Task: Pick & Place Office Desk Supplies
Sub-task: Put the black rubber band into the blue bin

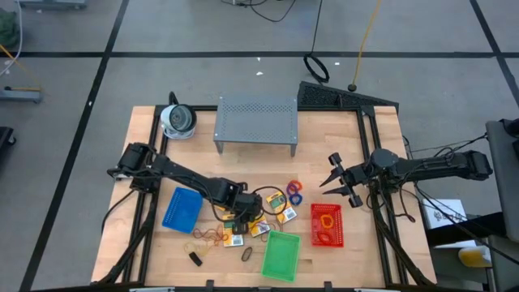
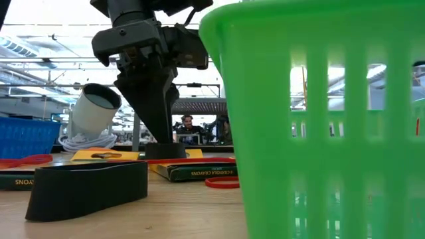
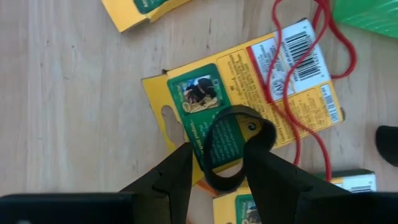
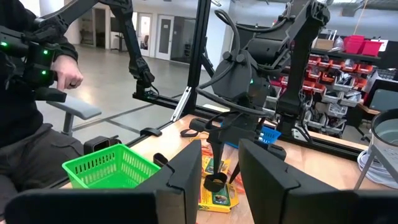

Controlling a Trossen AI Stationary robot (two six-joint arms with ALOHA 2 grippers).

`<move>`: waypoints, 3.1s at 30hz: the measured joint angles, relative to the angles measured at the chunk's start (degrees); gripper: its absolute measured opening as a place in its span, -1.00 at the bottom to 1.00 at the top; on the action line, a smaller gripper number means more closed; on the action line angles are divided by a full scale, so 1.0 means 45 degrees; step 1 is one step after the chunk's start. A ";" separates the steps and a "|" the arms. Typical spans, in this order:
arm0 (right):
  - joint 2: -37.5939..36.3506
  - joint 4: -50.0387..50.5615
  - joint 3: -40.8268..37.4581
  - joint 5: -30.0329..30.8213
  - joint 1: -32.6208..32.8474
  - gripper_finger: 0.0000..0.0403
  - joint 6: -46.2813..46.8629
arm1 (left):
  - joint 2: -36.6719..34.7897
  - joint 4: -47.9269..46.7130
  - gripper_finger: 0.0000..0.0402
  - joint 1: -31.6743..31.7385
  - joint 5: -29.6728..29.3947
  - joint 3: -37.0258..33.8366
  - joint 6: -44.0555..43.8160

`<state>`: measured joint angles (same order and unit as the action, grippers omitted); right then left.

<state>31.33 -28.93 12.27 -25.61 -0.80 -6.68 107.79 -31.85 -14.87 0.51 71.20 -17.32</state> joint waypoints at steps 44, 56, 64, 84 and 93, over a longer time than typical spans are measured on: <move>0.0005 -0.0291 0.0019 0.0001 0.0000 -0.50 0.0005 | 0.0544 0.0497 -0.95 0.0032 0.0643 -0.0015 -0.0804; 0.0008 -0.0290 0.0019 0.0002 0.0000 -0.50 -0.0016 | -0.0281 0.0382 -0.98 -0.0006 0.0491 0.0205 -0.1022; 0.0010 -0.0302 0.0019 0.0044 0.0005 -0.50 -0.0152 | -0.2984 0.0001 -0.99 -0.0093 -0.1416 0.0209 -0.1336; 0.0011 -0.1859 0.0015 0.4745 0.0000 -0.50 -0.0339 | -0.6902 -0.2494 -0.99 -0.0725 -0.4530 -0.1014 -0.1459; 0.0010 -0.2292 0.0015 0.4702 0.0002 -0.50 -0.0999 | -0.9269 -0.1085 -0.99 -0.0706 -0.4700 -0.4023 -0.2571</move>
<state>31.38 -39.24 12.34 -4.45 -0.79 -11.17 66.07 -36.74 -18.04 -20.64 53.10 -28.89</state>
